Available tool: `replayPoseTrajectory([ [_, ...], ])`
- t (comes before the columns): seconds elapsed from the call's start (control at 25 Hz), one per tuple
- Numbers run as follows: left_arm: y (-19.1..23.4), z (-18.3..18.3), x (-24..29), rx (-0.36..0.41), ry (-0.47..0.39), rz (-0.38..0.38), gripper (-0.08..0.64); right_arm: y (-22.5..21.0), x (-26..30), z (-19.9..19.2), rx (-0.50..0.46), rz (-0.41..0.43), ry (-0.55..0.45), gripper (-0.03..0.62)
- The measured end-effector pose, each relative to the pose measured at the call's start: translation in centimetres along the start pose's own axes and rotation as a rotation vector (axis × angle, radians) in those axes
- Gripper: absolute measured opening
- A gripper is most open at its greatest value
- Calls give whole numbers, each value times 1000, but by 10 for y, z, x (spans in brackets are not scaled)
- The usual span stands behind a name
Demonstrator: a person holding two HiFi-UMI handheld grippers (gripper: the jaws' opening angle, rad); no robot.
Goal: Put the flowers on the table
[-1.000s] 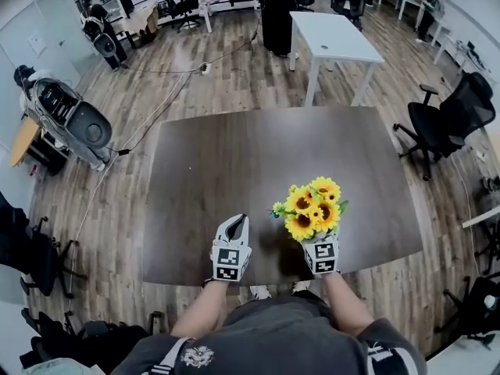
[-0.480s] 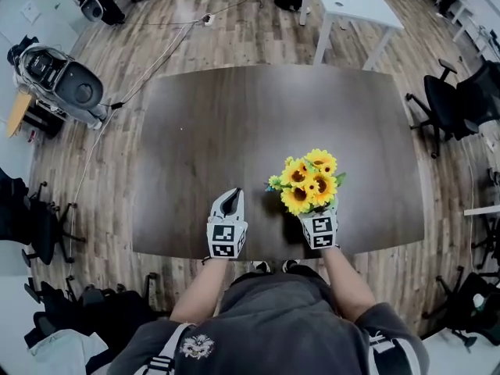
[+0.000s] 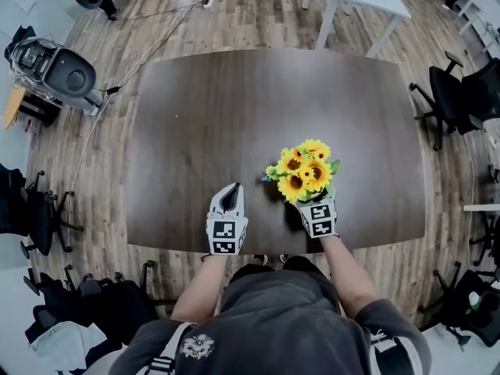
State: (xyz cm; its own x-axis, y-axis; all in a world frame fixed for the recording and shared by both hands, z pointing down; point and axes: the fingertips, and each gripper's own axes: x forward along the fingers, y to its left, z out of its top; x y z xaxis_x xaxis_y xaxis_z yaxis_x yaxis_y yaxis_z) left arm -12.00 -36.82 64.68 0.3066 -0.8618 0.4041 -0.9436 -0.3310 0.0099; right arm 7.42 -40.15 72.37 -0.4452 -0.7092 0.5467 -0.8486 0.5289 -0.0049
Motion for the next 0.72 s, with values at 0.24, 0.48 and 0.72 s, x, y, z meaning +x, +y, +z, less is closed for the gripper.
replayPoseTrajectory([
  [0.24, 2, 8, -2, -12, -10, 10, 8, 3, 4, -11, -14, 12, 84, 566],
  [0.48, 0, 7, -6, 1, -5, 2, 8, 3, 7, -12, -20, 8, 121, 568],
  [0.72, -3, 10, -10, -14, -17, -5, 8, -2, 5, -20, -24, -15, 165, 568],
])
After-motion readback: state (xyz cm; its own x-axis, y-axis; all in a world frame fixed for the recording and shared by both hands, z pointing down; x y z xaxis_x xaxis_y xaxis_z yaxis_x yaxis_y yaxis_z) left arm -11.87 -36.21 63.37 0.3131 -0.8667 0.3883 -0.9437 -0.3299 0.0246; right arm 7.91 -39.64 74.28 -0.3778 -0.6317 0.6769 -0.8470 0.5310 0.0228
